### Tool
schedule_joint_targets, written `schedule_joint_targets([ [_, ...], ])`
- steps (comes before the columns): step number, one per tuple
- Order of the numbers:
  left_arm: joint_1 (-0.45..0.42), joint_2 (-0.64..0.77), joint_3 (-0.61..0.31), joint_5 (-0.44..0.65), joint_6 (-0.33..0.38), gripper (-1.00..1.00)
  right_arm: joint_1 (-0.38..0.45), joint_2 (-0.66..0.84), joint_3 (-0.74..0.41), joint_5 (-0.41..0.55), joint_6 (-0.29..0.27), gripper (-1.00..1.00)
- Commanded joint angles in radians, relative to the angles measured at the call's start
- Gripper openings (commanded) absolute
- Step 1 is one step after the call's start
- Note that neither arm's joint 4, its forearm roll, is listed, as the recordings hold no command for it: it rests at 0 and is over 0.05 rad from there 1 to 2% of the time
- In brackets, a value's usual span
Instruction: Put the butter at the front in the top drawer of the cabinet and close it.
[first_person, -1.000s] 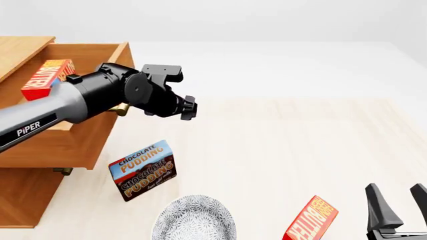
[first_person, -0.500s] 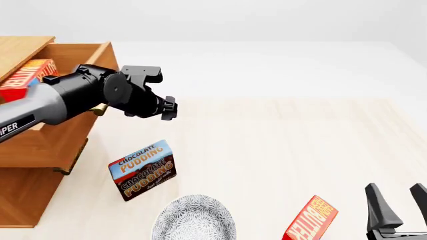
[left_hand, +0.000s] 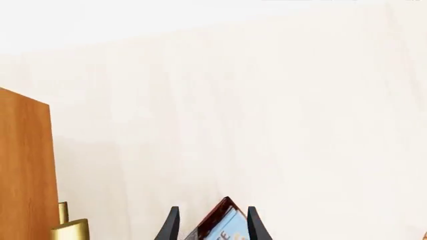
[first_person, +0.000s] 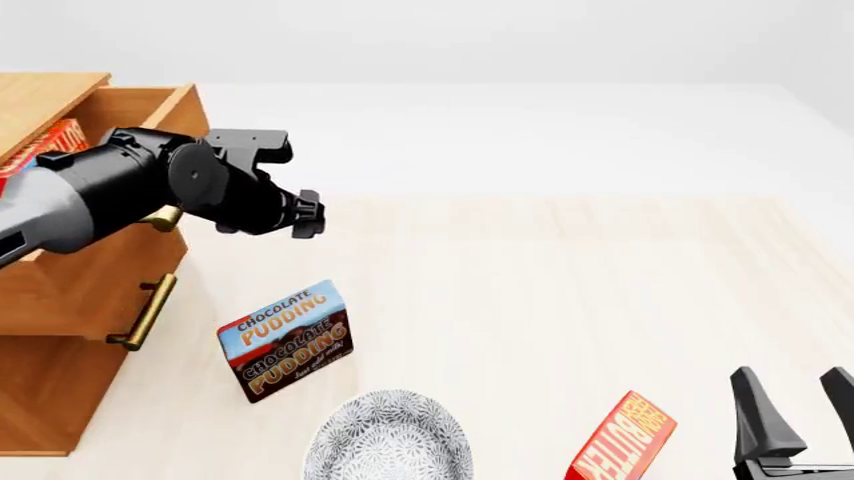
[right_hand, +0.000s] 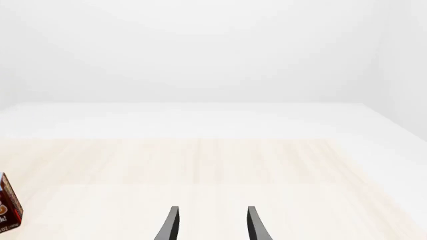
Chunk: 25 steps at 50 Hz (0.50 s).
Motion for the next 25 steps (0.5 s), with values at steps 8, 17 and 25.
schedule_joint_targets([
  [8,0.061,-0.028,0.03,-0.002,0.006,1.0,0.0,-0.001,0.001,0.0,0.0,1.0],
  [17,0.105,-0.05,0.026,0.022,0.027,1.0,0.0,-0.001,0.001,0.0,0.0,1.0],
  [25,0.14,-0.059,0.039,0.025,0.038,1.0,0.0,-0.001,0.001,0.0,0.0,1.0],
])
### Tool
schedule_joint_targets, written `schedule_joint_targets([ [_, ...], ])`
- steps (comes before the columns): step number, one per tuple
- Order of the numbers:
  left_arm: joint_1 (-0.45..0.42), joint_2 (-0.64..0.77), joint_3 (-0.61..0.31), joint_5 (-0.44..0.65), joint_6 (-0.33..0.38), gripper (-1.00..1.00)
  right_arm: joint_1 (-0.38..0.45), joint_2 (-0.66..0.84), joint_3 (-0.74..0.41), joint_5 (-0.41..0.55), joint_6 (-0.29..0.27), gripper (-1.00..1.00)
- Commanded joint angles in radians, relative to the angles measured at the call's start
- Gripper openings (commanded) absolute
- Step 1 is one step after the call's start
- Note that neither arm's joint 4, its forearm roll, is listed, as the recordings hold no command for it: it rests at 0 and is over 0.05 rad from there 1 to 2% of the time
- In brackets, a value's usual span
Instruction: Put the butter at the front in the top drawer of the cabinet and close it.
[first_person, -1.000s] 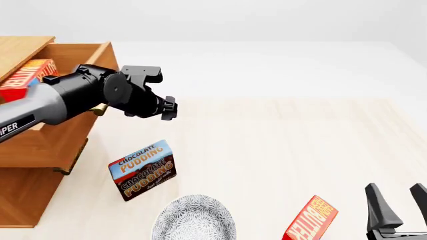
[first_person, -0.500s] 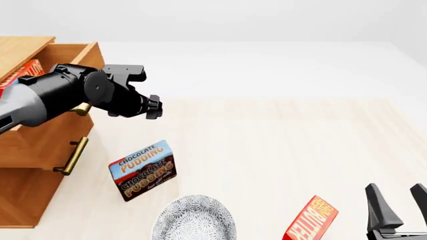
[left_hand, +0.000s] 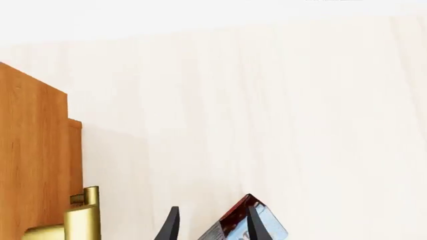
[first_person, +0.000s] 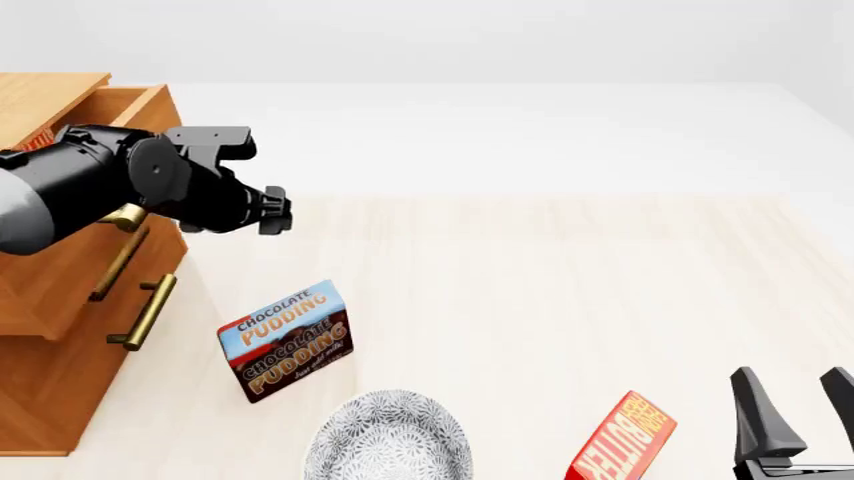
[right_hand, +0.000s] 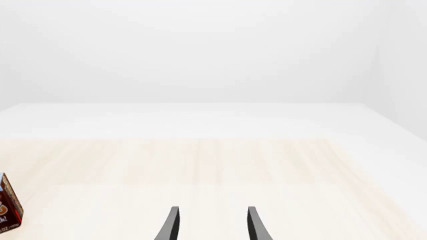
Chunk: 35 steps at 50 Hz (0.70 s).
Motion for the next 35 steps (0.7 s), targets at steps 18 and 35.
schedule_joint_targets([
  [18,0.105,-0.035,0.029,0.008,0.023,1.0,0.0,-0.001,0.001,0.0,0.0,1.0],
  [35,0.173,-0.056,0.04,0.03,0.047,1.0,0.0,-0.001,0.001,0.0,0.0,1.0],
])
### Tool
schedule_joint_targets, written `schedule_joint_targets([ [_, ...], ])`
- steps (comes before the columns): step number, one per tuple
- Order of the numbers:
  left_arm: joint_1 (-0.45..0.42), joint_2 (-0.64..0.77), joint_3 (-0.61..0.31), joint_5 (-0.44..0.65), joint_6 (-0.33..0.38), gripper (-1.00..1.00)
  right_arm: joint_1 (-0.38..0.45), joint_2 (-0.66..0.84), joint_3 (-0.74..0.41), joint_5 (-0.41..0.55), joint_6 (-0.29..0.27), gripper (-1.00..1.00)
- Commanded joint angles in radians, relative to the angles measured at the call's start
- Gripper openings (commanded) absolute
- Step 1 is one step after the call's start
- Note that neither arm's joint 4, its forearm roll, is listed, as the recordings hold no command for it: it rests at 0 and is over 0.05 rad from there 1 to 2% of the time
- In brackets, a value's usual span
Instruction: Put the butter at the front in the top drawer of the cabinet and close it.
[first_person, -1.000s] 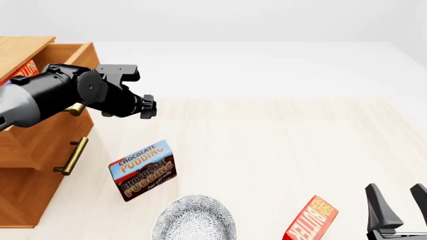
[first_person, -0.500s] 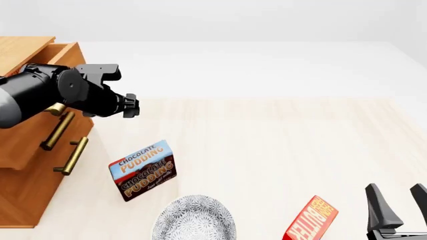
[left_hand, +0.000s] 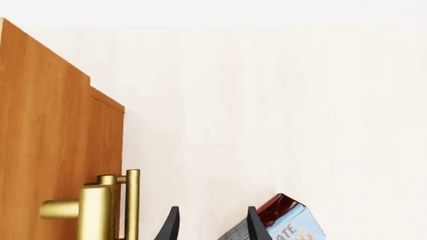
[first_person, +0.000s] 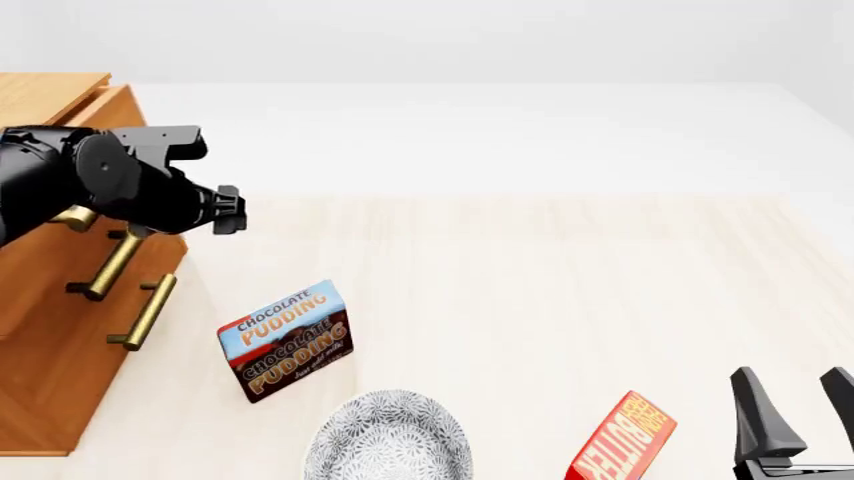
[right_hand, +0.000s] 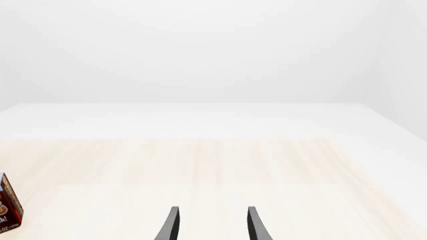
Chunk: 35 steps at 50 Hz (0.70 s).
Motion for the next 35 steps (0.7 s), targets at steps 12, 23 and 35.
schedule_joint_targets([
  [12,0.092,-0.026,0.012,0.016,0.018,1.0,0.0,-0.001,0.001,0.0,0.0,1.0],
  [23,0.139,-0.039,0.027,0.023,0.021,1.0,0.0,-0.001,0.001,0.0,0.0,1.0],
  [35,0.148,-0.061,0.031,0.034,0.023,1.0,0.0,-0.001,0.001,0.0,0.0,1.0],
])
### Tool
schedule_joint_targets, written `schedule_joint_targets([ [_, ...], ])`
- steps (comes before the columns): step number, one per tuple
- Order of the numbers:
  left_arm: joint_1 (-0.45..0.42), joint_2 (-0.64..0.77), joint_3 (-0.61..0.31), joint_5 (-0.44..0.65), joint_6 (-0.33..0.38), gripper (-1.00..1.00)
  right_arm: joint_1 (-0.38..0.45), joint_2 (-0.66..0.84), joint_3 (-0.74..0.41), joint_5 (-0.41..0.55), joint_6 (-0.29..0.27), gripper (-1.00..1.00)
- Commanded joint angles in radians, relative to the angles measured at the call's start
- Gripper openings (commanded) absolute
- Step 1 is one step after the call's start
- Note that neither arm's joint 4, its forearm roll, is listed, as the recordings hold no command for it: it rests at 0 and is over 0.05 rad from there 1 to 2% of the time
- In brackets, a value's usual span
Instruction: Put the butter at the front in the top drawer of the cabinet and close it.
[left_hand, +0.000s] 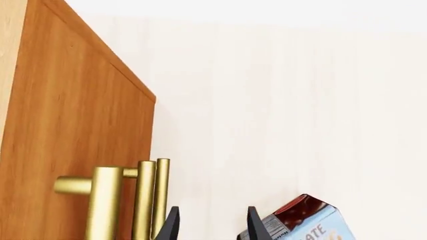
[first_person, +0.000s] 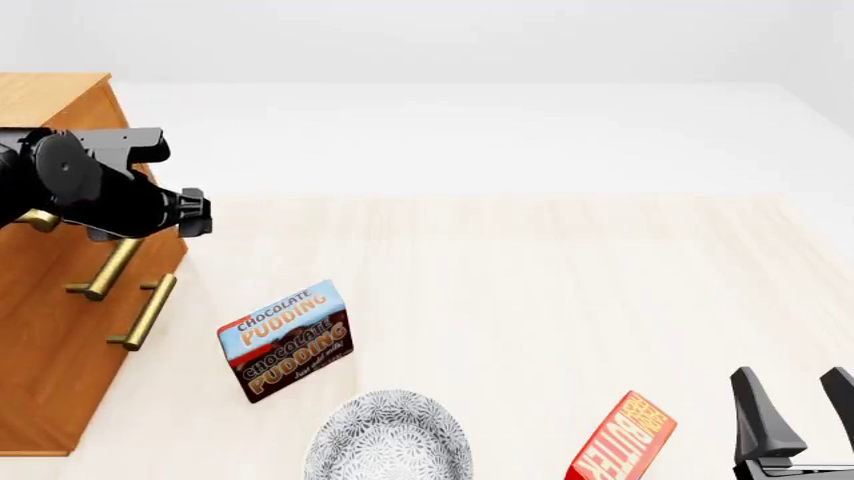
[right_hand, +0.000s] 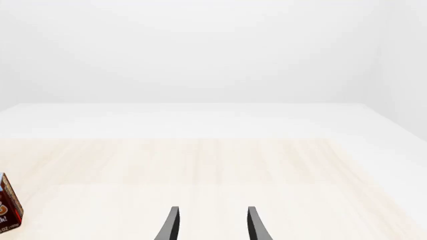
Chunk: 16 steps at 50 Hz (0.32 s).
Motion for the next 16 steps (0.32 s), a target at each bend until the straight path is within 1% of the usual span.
schedule_joint_targets([
  [1,0.055,-0.034,0.01,0.013,-0.002,1.0,0.0,-0.001,0.001,0.0,0.0,1.0],
  [5,0.04,-0.036,0.005,0.016,-0.006,1.0,0.0,-0.001,0.001,0.0,0.0,1.0],
  [7,0.009,-0.05,0.02,0.01,-0.011,1.0,0.0,-0.001,0.001,0.0,0.0,1.0],
  [8,0.009,-0.05,0.02,0.01,-0.011,1.0,0.0,-0.001,0.001,0.0,0.0,1.0],
  [9,-0.018,-0.058,0.024,0.011,-0.02,1.0,0.0,-0.001,0.001,0.0,0.0,1.0],
  [11,-0.024,-0.056,0.021,0.016,-0.015,1.0,0.0,-0.001,0.001,0.0,0.0,1.0],
  [12,-0.064,-0.067,0.022,0.01,-0.049,1.0,0.0,-0.001,0.001,0.0,0.0,1.0],
  [13,-0.077,-0.075,0.029,0.01,-0.049,1.0,0.0,-0.001,0.001,0.0,0.0,1.0],
  [15,-0.077,-0.075,0.029,0.01,-0.049,1.0,0.0,-0.001,0.001,0.0,0.0,1.0],
  [16,-0.079,-0.097,0.047,0.005,-0.043,1.0,0.0,-0.001,0.001,0.0,0.0,1.0],
])
